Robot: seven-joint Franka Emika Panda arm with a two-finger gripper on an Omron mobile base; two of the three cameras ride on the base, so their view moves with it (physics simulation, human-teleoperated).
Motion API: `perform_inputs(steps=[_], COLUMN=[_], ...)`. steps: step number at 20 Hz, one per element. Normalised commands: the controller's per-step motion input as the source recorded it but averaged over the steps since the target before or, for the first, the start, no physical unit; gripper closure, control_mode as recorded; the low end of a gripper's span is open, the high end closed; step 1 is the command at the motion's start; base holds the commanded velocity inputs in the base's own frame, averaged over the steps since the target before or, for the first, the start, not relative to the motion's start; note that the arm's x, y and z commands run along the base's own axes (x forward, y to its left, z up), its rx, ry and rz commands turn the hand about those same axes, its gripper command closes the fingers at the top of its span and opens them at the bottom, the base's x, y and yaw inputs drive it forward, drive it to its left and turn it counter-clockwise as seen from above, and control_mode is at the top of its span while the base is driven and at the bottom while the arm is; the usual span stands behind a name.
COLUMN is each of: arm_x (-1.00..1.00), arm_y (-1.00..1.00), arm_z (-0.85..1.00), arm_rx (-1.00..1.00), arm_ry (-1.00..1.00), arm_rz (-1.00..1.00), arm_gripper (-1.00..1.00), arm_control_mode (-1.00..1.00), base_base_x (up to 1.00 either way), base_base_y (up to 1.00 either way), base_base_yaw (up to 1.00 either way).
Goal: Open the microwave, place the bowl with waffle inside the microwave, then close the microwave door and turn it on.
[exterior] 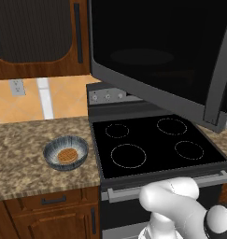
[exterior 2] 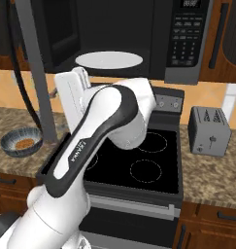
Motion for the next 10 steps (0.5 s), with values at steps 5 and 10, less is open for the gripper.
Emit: perform_inputs(steps=[5,10], arm_x=[-1.0,-0.32], arm_y=[0.87,1.0], arm_z=[0.0,-0.07], arm_rx=[0.06,0.04], arm_ry=[-0.14,-0.13], arm_rz=[0.36,0.07], arm_gripper=[-1.0,-1.0], arm_control_mode=[-1.0,-1.0], base_base_x=[0.0,0.0], base_base_y=[0.0,0.0], base_base_yaw=[0.0,0.0])
